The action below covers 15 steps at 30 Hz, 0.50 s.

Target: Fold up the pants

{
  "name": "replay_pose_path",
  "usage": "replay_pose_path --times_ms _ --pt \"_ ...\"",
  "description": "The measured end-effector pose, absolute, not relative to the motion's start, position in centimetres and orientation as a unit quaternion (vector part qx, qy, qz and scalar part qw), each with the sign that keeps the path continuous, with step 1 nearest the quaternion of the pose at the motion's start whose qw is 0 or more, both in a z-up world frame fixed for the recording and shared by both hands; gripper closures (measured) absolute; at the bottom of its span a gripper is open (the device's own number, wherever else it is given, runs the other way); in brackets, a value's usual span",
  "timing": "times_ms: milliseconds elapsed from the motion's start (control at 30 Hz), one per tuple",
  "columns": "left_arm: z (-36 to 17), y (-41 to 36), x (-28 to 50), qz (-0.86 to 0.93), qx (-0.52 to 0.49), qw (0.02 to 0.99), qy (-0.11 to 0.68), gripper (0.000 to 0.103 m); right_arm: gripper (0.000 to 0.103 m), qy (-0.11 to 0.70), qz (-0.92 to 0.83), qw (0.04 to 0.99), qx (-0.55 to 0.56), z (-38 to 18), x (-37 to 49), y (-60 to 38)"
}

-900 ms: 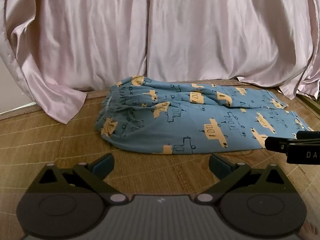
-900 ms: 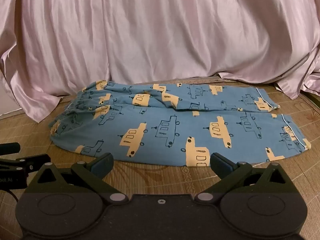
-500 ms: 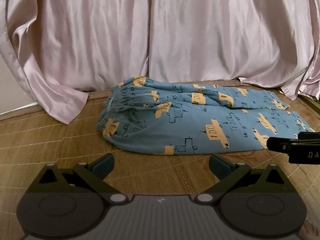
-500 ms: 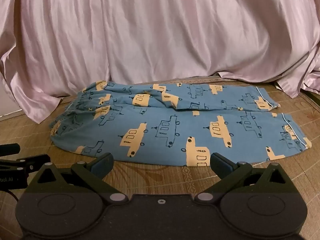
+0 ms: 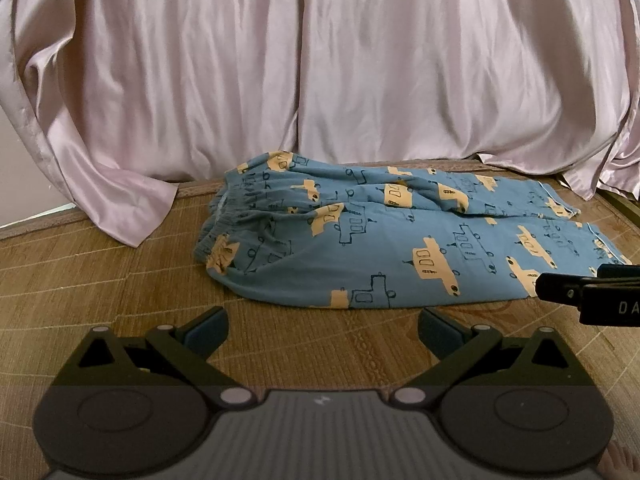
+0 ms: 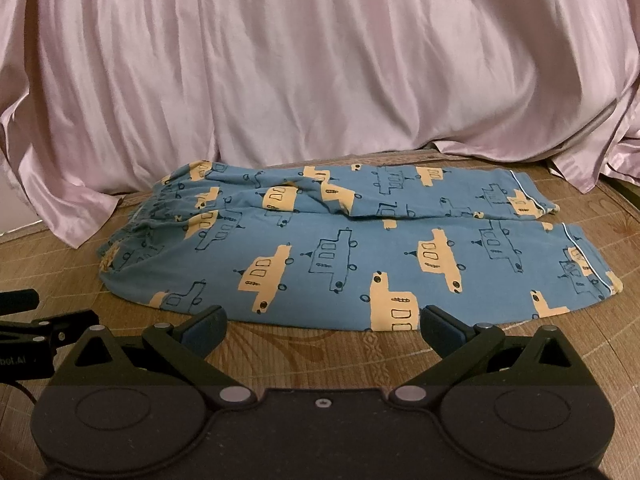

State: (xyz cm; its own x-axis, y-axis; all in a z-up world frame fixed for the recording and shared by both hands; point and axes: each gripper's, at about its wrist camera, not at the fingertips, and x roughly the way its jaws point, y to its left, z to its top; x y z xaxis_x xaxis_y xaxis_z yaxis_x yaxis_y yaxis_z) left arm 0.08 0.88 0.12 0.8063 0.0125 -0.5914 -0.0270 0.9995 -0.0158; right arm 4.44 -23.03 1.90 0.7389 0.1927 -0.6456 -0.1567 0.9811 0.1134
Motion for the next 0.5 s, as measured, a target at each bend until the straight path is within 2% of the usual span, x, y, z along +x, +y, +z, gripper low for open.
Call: replay_pose_path --times_ms 500 --pt "0.19 0.31 0.04 0.016 -0.011 0.951 0.310 0.000 0.001 0.348 0.094 0.932 0.026 1.87 4.37 -23.07"
